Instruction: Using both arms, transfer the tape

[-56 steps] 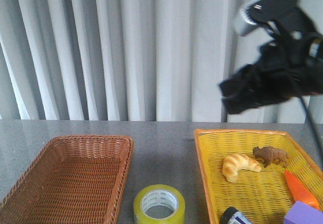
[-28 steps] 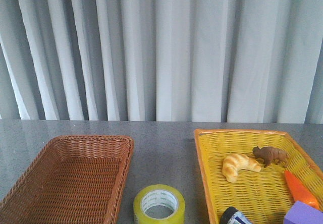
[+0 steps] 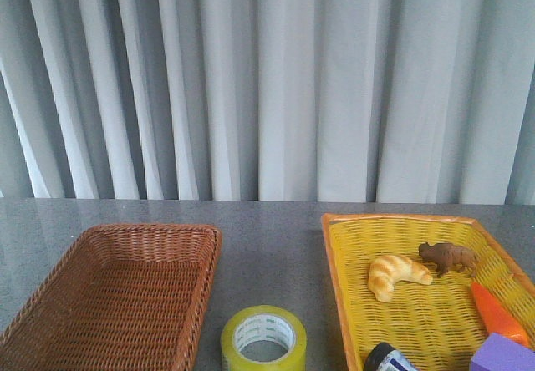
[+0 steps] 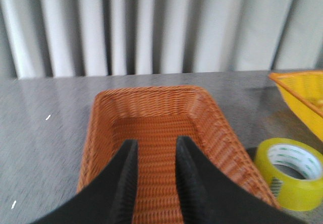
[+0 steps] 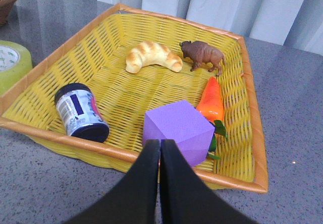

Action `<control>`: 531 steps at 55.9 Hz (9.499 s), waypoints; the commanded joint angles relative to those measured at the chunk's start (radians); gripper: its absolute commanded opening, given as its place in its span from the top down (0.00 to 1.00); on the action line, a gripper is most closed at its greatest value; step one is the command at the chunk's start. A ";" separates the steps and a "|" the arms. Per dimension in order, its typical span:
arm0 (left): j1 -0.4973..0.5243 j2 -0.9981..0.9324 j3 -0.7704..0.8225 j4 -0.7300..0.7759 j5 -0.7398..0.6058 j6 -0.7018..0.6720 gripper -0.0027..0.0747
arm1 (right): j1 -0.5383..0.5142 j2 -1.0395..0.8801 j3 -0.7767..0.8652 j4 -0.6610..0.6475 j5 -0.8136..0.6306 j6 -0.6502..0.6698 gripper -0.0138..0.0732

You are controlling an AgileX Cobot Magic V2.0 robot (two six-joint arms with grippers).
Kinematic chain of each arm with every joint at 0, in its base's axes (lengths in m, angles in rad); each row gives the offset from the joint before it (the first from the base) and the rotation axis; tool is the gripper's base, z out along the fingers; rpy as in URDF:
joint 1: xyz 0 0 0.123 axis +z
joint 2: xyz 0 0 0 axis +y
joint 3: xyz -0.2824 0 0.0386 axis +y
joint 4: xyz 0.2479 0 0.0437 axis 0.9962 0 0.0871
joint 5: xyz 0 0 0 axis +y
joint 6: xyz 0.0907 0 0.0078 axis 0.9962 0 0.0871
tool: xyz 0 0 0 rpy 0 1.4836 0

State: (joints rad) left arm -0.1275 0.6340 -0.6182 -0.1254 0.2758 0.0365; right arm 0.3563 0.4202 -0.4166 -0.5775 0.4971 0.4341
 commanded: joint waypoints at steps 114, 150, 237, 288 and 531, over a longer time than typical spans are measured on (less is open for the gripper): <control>-0.334 1.438 -1.189 -0.212 0.540 0.663 0.50 | -0.002 0.005 -0.027 0.011 -0.039 0.004 0.85; -0.333 1.274 -1.189 -0.229 0.496 0.627 0.97 | -0.002 0.005 -0.025 0.011 -0.039 0.004 0.85; 0.046 1.198 -1.027 -0.004 0.608 0.370 0.84 | -0.002 0.005 -0.017 0.011 -0.038 0.004 0.85; 0.046 1.008 -1.027 -0.012 0.647 0.261 0.64 | -0.002 0.005 -0.017 0.011 -0.036 0.001 0.85; 0.149 -0.661 0.628 0.041 -0.211 0.078 0.97 | -0.280 -0.281 0.242 0.210 -0.375 -0.034 0.85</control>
State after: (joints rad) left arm 0.0229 -0.0109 0.0242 -0.0735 0.1489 0.1249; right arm 0.1475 0.1996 -0.2436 -0.3864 0.3377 0.4121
